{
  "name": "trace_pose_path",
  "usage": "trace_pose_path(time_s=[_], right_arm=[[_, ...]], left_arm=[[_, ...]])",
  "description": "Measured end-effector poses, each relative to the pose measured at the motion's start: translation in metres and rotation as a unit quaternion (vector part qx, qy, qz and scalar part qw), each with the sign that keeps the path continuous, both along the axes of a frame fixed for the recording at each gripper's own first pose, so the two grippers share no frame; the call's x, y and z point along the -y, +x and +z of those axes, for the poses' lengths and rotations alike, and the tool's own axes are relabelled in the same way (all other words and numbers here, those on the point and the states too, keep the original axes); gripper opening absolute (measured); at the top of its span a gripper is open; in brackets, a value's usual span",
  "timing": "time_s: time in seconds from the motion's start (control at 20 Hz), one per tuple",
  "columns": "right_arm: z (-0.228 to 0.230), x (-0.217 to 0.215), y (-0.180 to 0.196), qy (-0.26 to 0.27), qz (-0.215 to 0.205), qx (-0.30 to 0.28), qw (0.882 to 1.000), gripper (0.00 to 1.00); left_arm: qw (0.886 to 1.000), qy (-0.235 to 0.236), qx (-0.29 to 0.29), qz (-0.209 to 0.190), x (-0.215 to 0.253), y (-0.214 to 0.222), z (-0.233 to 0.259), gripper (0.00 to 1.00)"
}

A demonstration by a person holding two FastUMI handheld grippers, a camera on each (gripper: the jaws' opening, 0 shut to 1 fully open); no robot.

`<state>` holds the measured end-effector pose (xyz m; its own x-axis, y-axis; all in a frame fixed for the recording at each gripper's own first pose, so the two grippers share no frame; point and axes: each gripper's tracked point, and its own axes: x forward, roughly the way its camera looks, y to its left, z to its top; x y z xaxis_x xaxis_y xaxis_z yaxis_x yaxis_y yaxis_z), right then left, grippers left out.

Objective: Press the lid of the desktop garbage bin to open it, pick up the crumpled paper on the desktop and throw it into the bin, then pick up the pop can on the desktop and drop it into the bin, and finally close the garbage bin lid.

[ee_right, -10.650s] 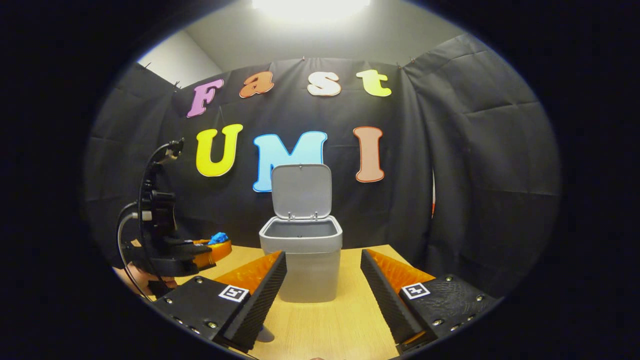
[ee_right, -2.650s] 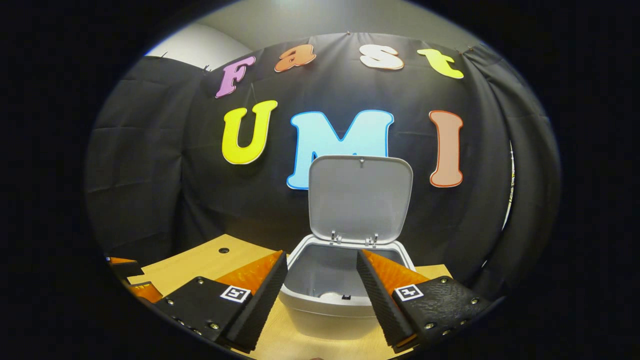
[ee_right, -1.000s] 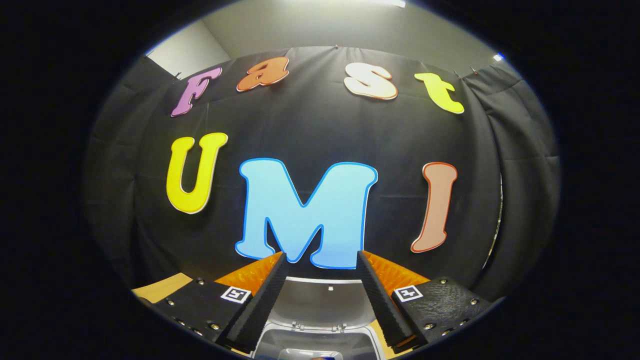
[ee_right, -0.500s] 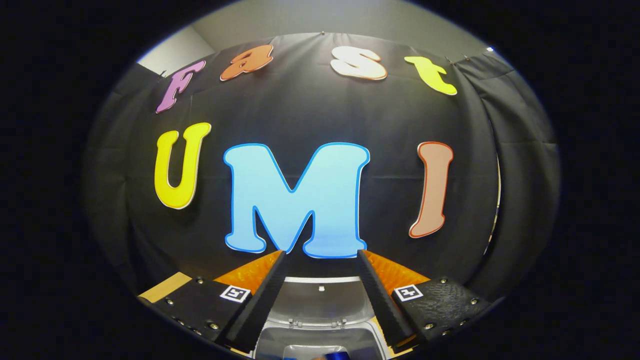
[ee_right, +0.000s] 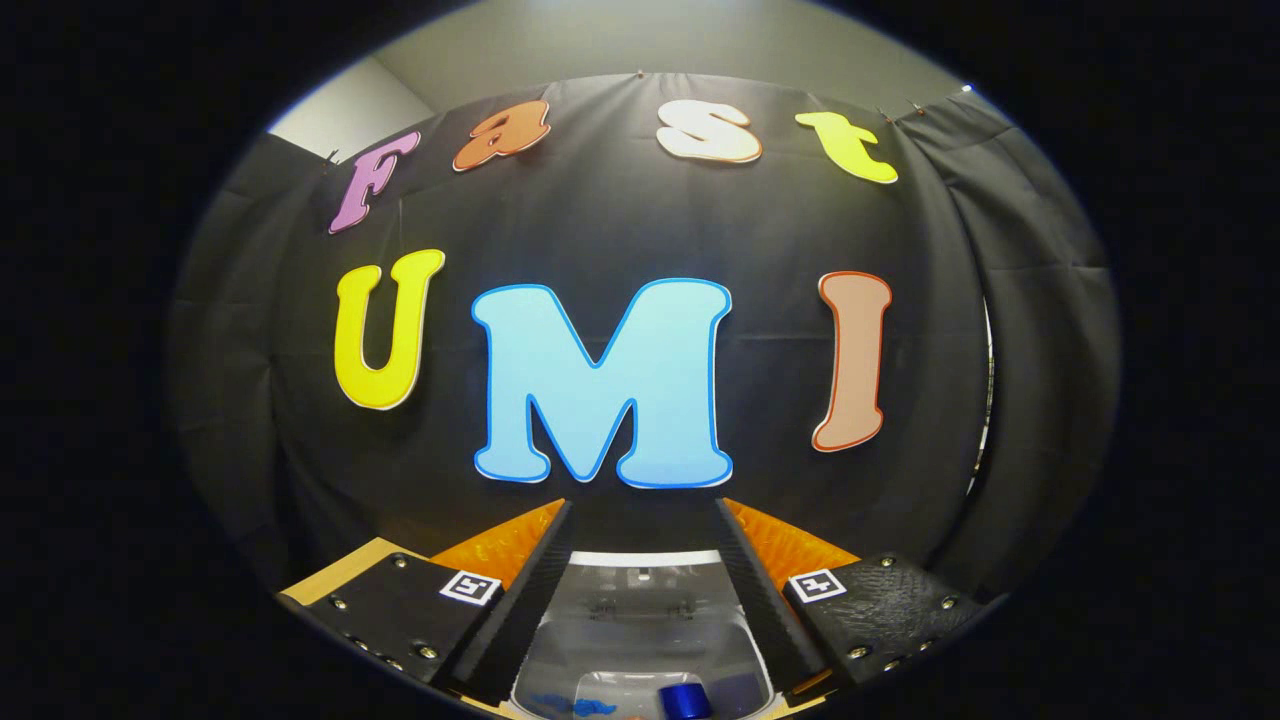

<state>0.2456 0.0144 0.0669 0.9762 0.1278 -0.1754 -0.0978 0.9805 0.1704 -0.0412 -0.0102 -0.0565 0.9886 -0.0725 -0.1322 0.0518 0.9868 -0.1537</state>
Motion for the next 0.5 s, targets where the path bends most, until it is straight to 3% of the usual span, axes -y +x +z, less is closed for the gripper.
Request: trace_pose_path(time_s=[0.5], right_arm=[[-0.039, -0.005, -0.044, 0.003, 0.008, -0.031, 0.999, 0.89]], left_arm=[[1.000, -0.001, 0.001, -0.018, 0.011, -0.002, -0.001, 0.95]])
